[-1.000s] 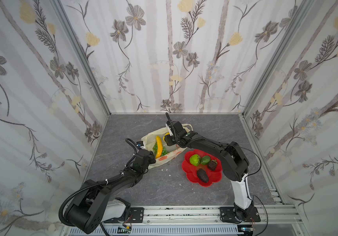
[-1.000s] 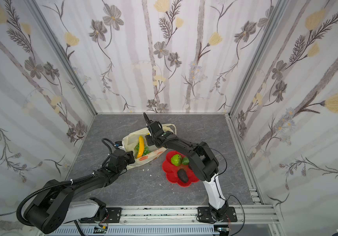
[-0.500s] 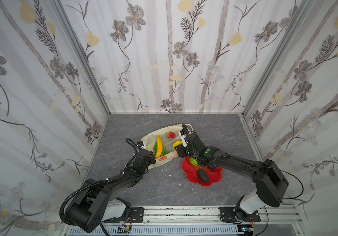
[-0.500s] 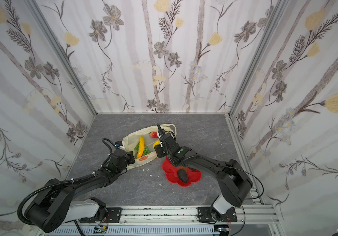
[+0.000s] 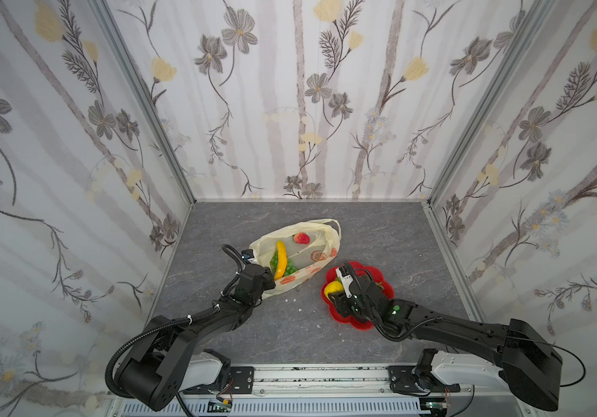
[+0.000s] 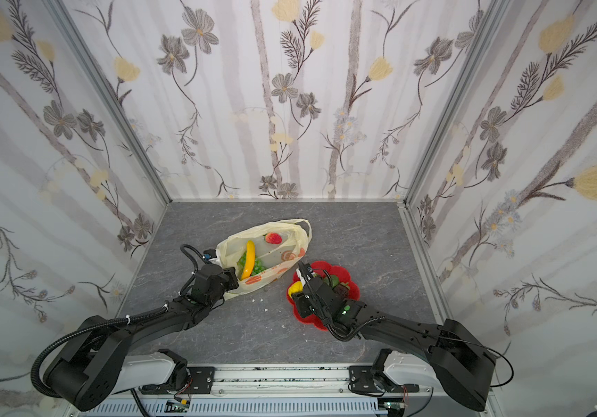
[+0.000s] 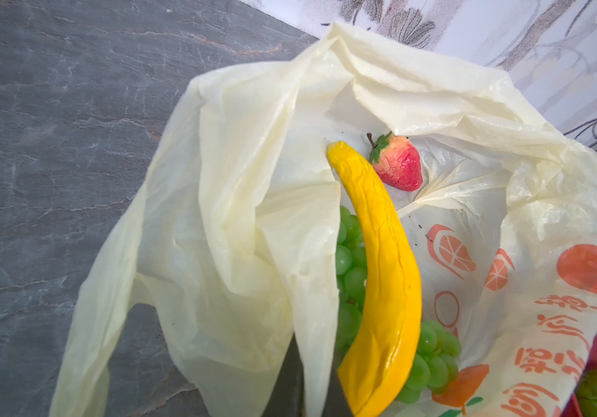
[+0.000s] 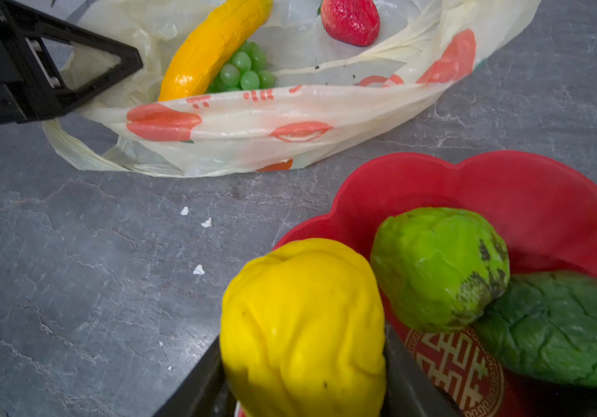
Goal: Take fruits out of the plastic bag
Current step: Place the fruit on the plate.
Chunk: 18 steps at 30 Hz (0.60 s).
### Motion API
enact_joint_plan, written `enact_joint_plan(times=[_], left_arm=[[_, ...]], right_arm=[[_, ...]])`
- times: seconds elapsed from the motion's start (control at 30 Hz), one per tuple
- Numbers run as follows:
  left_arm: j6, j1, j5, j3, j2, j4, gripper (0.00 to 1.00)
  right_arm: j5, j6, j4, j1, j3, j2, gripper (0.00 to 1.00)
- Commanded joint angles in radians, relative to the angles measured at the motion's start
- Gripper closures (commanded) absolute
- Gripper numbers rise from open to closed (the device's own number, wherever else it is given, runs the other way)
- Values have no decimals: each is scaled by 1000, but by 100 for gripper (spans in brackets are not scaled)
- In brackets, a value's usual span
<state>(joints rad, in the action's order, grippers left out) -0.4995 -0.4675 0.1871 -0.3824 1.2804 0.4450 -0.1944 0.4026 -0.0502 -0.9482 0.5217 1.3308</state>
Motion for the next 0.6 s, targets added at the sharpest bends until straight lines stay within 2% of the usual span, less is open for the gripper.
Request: enact_joint_plan(times=[0.0,0.33,0.57], left_arm=[[-6,1,6,-3,5,24,92],[-8,1,8,0,10,29,92],[-7,3,9,-1,11,30,92]], right_arm=[[-12,7,-96,-9,-46,-30,50],[-42,-27,-220,-12,-156,-96,50],[-71,-26,-323,-12,-189,-48,51]])
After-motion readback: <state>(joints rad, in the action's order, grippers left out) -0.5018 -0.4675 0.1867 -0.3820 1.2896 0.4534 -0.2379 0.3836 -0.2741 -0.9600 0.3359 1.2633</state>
